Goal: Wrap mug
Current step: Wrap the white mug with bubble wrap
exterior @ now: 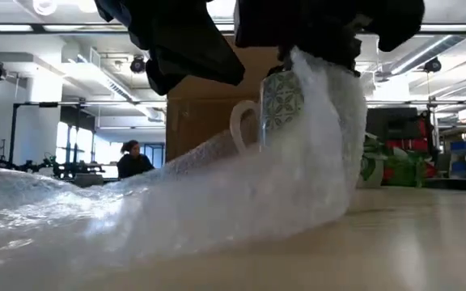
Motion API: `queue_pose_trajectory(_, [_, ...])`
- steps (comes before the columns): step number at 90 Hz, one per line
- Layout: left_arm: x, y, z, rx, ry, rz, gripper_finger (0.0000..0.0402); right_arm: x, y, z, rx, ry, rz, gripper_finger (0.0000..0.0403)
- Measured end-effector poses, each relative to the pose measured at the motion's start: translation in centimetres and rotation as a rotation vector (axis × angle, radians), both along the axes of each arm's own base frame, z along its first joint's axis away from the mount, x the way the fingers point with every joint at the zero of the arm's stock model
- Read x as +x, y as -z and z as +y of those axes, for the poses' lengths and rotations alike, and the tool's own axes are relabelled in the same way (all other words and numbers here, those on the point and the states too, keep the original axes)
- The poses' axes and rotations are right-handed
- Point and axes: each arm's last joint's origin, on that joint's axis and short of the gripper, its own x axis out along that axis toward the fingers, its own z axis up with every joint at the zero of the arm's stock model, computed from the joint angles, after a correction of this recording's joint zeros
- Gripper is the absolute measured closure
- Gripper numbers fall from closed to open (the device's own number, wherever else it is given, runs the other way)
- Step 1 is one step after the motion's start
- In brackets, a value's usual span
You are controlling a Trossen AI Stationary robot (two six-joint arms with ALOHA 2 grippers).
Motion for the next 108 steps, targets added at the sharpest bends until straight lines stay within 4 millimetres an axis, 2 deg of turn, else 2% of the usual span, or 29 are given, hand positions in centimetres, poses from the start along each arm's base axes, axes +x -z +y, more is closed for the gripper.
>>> queue_pose_trajectory(6, [-0.1,-0.3,0.0,-0.003,0.001,-0.005,0.0381,-0.6,-2.7,0.1,0.013,-0.003,-0.037,0.0400])
queue_pose_trajectory(16, [-0.8,-1.5,-0.1,-0.005,0.009,-0.002,0.0381,-2.8,-6.4,0.3,0.036,-0.011,-0.077,0.0400])
queue_pose_trajectory(24, [-1.7,-2.1,-0.4,-0.011,0.006,0.052,0.0381,-4.7,-8.0,0.3,0.056,0.005,-0.106,0.0400])
queue_pose_trajectory(30, [-2.6,-2.3,-0.9,0.003,0.017,0.106,0.0381,-6.4,-8.5,0.2,0.045,0.023,-0.132,0.0400])
queue_pose_trajectory(36, [-3.3,-2.2,-1.5,0.040,0.047,0.162,0.0381,-8.0,-8.0,0.2,0.023,0.046,-0.157,0.0400])
queue_pose_trajectory(44, [-4.1,-2.1,-2.6,0.054,0.168,0.218,0.0381,-10.0,-6.1,0.1,0.008,0.082,-0.161,0.0400])
queue_pose_trajectory(51, [-4.6,-2.1,-4.0,0.005,0.304,0.232,0.0381,-11.4,-4.5,0.0,0.033,0.126,-0.185,0.0400])
queue_pose_trajectory(62, [-4.9,-2.1,-5.3,-0.072,0.374,0.229,0.0372,-12.8,-2.3,-0.2,0.080,0.182,-0.206,0.0400])
queue_pose_trajectory(72, [-4.9,-2.1,-5.3,-0.103,0.367,0.248,0.0335,-12.9,-1.5,-0.3,0.106,0.208,-0.229,0.0400])
queue_pose_trajectory(83, [-5.6,-1.3,-5.2,-0.063,0.364,0.332,0.0279,-13.0,-1.1,-0.3,0.108,0.222,-0.221,0.0400])
queue_pose_trajectory(95, [-6.8,0.5,-7.0,-0.054,0.371,0.444,0.0234,-13.1,-1.0,-0.2,0.107,0.217,-0.218,0.0400])
queue_pose_trajectory(108, [-7.2,2.5,-8.6,-0.053,0.358,0.508,0.0214,-13.1,-1.0,-0.2,0.101,0.204,-0.231,0.0400])
